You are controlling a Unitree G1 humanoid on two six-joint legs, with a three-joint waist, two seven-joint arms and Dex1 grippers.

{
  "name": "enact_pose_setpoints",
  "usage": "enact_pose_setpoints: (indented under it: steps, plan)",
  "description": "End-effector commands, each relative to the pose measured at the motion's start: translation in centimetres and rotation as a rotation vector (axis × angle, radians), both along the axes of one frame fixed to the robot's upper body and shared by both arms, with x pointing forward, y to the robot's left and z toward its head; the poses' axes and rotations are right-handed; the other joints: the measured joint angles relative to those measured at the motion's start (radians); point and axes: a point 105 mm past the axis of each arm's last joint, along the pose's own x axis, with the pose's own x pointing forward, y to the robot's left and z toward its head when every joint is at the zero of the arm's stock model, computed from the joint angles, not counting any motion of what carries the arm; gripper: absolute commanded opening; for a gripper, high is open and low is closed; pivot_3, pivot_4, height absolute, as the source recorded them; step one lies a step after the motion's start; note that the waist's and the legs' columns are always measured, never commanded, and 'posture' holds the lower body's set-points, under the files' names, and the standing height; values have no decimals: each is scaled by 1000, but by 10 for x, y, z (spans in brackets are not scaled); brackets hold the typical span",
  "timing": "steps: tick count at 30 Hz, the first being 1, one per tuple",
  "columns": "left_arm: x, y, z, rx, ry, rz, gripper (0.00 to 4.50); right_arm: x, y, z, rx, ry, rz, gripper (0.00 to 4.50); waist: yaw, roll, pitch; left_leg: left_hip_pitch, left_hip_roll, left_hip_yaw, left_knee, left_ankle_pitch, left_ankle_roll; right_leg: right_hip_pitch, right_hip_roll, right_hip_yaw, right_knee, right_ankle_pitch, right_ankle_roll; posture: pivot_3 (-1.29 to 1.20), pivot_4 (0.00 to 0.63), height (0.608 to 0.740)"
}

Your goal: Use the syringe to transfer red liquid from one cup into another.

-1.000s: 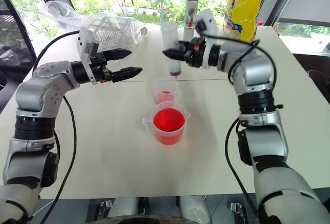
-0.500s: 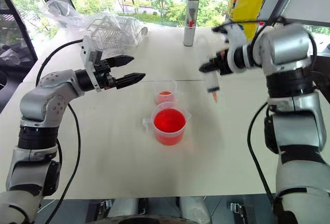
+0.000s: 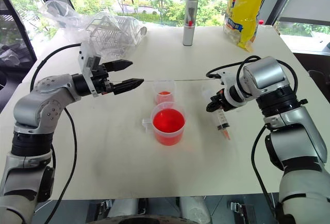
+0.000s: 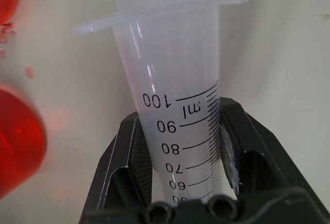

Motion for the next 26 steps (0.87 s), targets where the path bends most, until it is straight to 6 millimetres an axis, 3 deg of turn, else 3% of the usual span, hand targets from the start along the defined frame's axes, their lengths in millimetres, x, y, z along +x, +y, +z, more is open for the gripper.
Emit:
enact_pose_setpoints:
  steps: [1,4,5,9,13,16,22,26]
  plan:
    - [-8,-7,10,1,-41,-29,4500,3,-1,1,-3,-14,-25,2866,1,0,0,0,0,0,0,0,0,0,0,0,0,0,0,0,150,740]
    - [-16,-10,10,6,-29,-65,4500,2,2,3,13,-20,-16,4296,1,0,0,0,0,0,0,0,0,0,0,0,0,0,0,0,150,740]
    - [-19,-10,8,15,-24,-75,4500,2,2,5,17,-26,-10,4434,1,0,0,0,0,0,0,0,0,1,0,0,-1,0,0,0,150,740]
    - [-25,-9,9,12,-11,-91,4500,1,2,18,25,-73,23,4434,0,0,0,0,0,0,0,0,0,1,0,0,-1,0,0,0,150,740]
    - [-37,-5,7,37,10,-114,4500,-9,-5,49,5,-211,111,4434,1,0,0,0,0,-1,-1,0,0,0,0,0,-2,0,0,0,150,740]
    - [-40,4,6,63,19,-85,4500,-20,-11,76,-39,-410,261,4434,4,0,0,0,0,-1,-2,0,0,1,0,-1,-5,0,0,0,150,740]
    - [-50,20,1,125,43,-62,4500,-63,2,117,-7,-761,672,4434,1,-1,0,1,1,-2,-3,0,0,4,0,-2,-8,0,1,0,150,740]
    - [-56,26,-3,155,69,-73,4500,-89,-2,118,75,-749,788,4434,1,-1,0,4,1,-2,-2,0,0,8,-1,-3,-9,0,1,0,150,740]
